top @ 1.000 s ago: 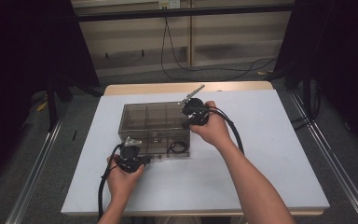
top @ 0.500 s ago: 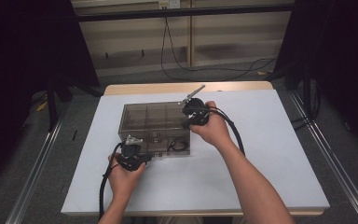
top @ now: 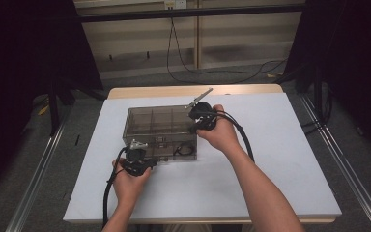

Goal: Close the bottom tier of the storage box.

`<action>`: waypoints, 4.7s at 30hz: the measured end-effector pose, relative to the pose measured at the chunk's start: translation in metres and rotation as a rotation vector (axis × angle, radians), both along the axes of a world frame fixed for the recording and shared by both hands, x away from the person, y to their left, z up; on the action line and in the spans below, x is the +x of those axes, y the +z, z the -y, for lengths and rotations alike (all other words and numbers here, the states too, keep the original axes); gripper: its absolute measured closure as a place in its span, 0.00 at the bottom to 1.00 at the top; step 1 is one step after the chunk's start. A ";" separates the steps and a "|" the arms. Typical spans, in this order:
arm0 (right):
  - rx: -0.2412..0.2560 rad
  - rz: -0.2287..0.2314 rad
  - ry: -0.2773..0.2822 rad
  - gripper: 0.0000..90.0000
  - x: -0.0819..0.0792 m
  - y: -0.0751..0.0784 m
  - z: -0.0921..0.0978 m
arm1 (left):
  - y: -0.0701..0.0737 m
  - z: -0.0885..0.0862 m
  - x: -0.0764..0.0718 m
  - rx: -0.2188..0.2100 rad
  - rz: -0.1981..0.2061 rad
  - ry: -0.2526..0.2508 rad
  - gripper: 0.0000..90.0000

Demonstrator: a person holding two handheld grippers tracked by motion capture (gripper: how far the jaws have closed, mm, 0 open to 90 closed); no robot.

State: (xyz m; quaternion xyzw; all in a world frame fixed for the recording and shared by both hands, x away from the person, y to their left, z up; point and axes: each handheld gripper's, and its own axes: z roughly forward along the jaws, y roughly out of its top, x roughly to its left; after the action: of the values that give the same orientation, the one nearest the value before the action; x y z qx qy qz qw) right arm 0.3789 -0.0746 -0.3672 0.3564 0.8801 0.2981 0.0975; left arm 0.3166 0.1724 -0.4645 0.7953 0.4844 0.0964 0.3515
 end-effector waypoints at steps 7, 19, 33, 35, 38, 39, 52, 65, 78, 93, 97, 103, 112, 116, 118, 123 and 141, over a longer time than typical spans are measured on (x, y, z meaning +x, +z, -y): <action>0.001 0.002 0.003 1.00 0.000 0.000 0.000 | 0.000 0.001 0.001 -0.004 0.007 0.007 1.00; 0.000 0.002 0.001 1.00 0.000 0.000 0.000 | -0.001 0.001 0.003 0.010 0.010 0.007 1.00; 0.000 0.004 0.002 1.00 -0.001 0.000 0.000 | -0.001 0.002 0.004 0.014 0.019 0.015 1.00; 0.000 0.005 0.002 1.00 -0.001 0.000 0.000 | -0.001 0.002 0.004 0.013 0.021 0.016 1.00; -0.001 0.005 0.002 1.00 -0.001 0.000 0.000 | -0.001 0.003 0.005 0.015 0.021 0.018 1.00; -0.001 0.005 0.002 1.00 -0.001 0.000 0.000 | -0.001 0.002 0.005 0.018 0.021 0.016 1.00; 0.005 0.004 -0.002 1.00 -0.001 -0.001 0.000 | -0.002 0.004 0.007 0.017 0.027 0.026 1.00; 0.004 0.006 0.002 1.00 -0.001 -0.001 0.001 | -0.002 0.004 0.008 0.018 0.030 0.029 1.00; 0.003 0.007 0.003 1.00 -0.001 -0.001 0.001 | -0.002 0.004 0.010 0.016 0.032 0.033 1.00; 0.002 0.008 0.006 1.00 -0.001 -0.001 0.001 | -0.003 0.005 0.012 0.015 0.043 0.042 1.00; 0.002 0.011 0.009 1.00 -0.001 -0.001 0.001 | -0.003 0.005 0.012 0.012 0.043 0.044 1.00; 0.003 0.012 0.009 1.00 -0.001 -0.001 0.001 | -0.004 0.006 0.013 0.012 0.045 0.052 1.00; 0.005 0.016 0.004 1.00 -0.001 -0.001 0.001 | -0.004 0.006 0.014 0.016 0.053 0.053 0.99; 0.008 0.015 0.005 1.00 -0.001 -0.001 0.001 | -0.005 0.006 0.014 0.021 0.052 0.060 0.99; 0.008 0.016 0.004 1.00 -0.001 -0.001 0.001 | -0.005 0.006 0.014 0.021 0.055 0.060 0.99; 0.010 0.017 0.007 1.00 -0.001 -0.001 0.002 | -0.005 0.007 0.015 0.015 0.056 0.066 0.99; 0.014 0.019 0.007 1.00 -0.001 -0.002 0.002 | -0.006 0.007 0.018 0.020 0.064 0.078 0.98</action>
State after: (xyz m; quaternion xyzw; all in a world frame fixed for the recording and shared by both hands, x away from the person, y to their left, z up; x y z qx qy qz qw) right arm 0.3776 -0.0769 -0.3690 0.3513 0.8782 0.3079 0.1026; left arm 0.3344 0.1649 -0.4708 0.7758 0.5025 0.1402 0.3548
